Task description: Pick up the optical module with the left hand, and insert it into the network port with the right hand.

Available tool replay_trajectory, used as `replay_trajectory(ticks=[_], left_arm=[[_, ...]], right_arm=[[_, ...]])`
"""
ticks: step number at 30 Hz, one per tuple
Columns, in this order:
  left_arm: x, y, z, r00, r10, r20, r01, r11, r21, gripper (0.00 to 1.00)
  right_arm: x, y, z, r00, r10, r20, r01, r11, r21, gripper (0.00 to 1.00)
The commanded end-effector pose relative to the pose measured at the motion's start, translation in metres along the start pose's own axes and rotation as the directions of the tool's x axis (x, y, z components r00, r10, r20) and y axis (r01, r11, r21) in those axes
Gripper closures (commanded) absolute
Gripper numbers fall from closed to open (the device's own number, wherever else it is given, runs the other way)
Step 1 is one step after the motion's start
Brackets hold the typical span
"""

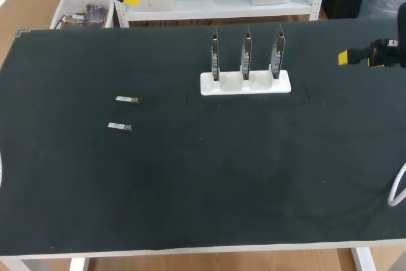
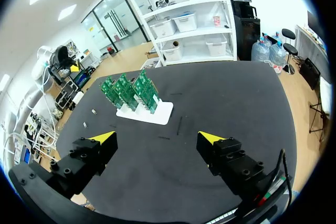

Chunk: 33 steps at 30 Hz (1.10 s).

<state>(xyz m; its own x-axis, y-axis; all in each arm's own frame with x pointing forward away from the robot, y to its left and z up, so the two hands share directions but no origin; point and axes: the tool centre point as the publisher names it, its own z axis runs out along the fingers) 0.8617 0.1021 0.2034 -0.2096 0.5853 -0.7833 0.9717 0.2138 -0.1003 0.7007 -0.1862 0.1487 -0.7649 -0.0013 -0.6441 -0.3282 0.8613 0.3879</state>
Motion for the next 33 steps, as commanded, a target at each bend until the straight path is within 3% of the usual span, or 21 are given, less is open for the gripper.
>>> replay_trajectory(ticks=[1,3,9,11,24,29,33], left_arm=[[-0.003,-0.017,0.003,0.924,-0.006,0.383,0.023,0.999,-0.039,1.00],[-0.007,-0.019,0.004,0.910,-0.016,0.413,0.028,0.999,-0.021,1.00],[-0.008,-0.018,0.002,0.924,0.016,0.383,0.005,0.998,-0.055,1.00],[-0.006,-0.018,0.000,0.953,0.063,0.296,-0.026,0.991,-0.128,1.00],[-0.003,-0.023,0.000,0.952,0.071,0.299,-0.035,0.992,-0.123,1.00],[-0.018,-0.032,0.009,0.914,0.046,0.404,-0.011,0.996,-0.087,1.00],[-0.038,-0.047,0.028,0.887,0.049,0.460,-0.044,0.999,-0.021,1.00]], right_arm=[[0.000,0.002,-0.001,1.000,0.001,0.000,-0.001,1.000,0.009,0.00],[0.000,0.002,-0.001,1.000,0.001,0.000,-0.001,1.000,0.009,0.00],[0.000,0.002,-0.001,1.000,0.001,0.000,-0.001,1.000,0.009,0.00],[0.000,0.002,-0.001,1.000,0.001,0.000,-0.001,1.000,0.009,0.00],[0.000,0.002,-0.001,1.000,0.001,0.000,-0.001,1.000,0.009,0.00],[0.000,0.002,-0.001,1.000,0.001,0.000,-0.001,1.000,0.009,0.00],[0.000,0.002,-0.001,1.000,0.001,0.000,-0.001,1.000,0.009,0.00]])
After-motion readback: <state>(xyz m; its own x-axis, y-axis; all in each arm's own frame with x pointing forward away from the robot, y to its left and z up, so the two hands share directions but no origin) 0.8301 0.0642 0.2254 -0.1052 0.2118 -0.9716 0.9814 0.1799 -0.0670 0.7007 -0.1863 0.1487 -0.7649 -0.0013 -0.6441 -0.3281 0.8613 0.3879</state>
